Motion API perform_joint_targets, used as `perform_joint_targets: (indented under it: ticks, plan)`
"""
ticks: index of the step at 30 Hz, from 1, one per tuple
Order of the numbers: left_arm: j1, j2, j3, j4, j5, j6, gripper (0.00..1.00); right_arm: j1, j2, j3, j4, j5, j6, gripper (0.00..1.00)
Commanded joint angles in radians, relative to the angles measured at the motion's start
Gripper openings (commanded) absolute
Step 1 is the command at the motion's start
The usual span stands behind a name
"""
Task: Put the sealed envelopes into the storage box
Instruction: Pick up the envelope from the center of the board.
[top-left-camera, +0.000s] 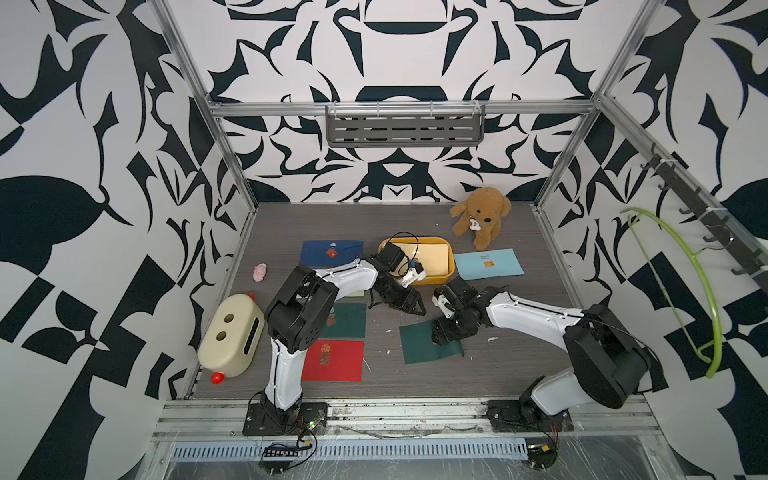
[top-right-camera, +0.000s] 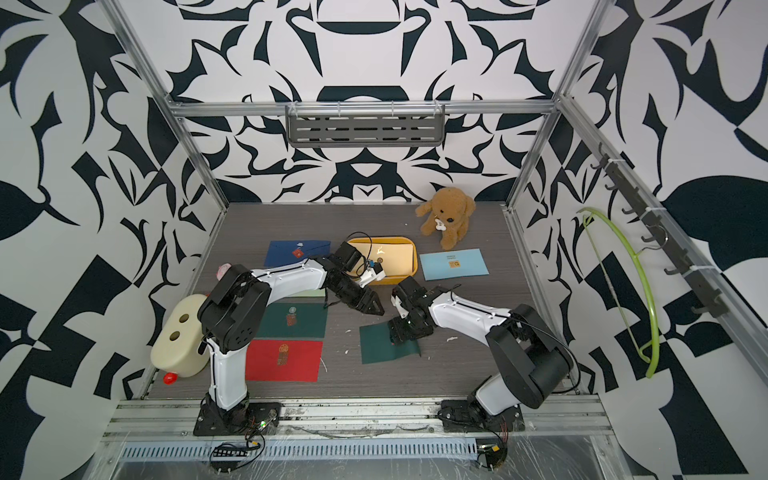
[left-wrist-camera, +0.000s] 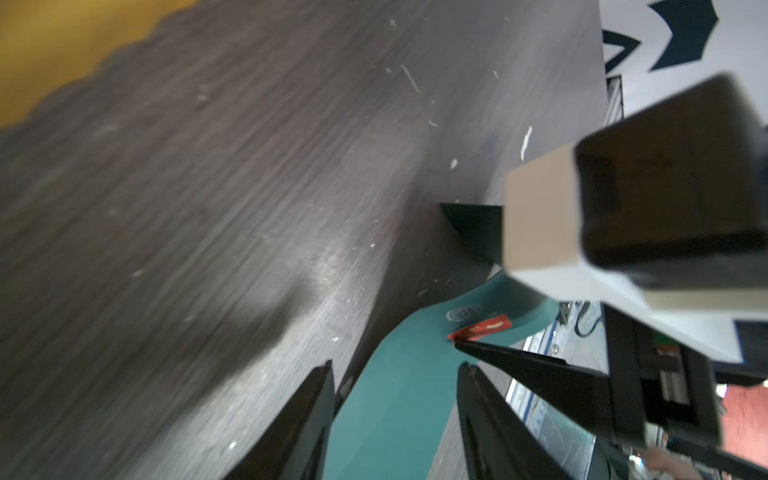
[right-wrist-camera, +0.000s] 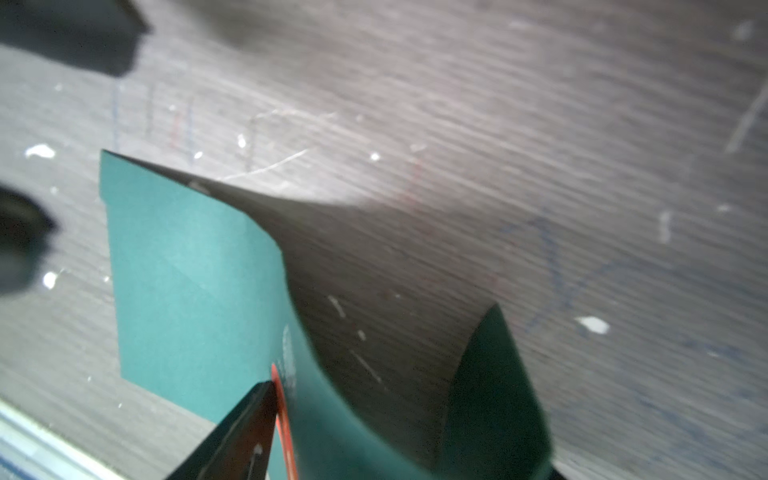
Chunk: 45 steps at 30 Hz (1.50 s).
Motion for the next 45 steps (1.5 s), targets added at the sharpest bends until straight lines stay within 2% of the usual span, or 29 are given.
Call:
perform_joint_targets:
  ticks: [1, 13, 31, 40, 45]
  plan:
    - [-0.003, 0.021, 0.012, -0.028, 0.065, 0.098, 0.54, 0.004, 0.006, 0.036, -0.059, -0.054, -0.067, 0.72]
    - [-0.007, 0.04, -0.068, 0.126, 0.124, 0.092, 0.57, 0.005, 0.012, 0.072, -0.061, -0.104, -0.125, 0.72]
    - [-0.045, 0.061, -0.112, 0.087, 0.21, 0.144, 0.56, -0.02, 0.062, 0.098, -0.03, -0.108, -0.16, 0.69]
    - [-0.049, 0.063, -0.125, 0.061, 0.253, 0.161, 0.51, -0.042, 0.081, 0.127, -0.032, -0.107, -0.178, 0.68]
    - [-0.056, 0.075, -0.126, 0.049, 0.265, 0.163, 0.38, -0.053, 0.104, 0.147, -0.038, -0.107, -0.187, 0.68]
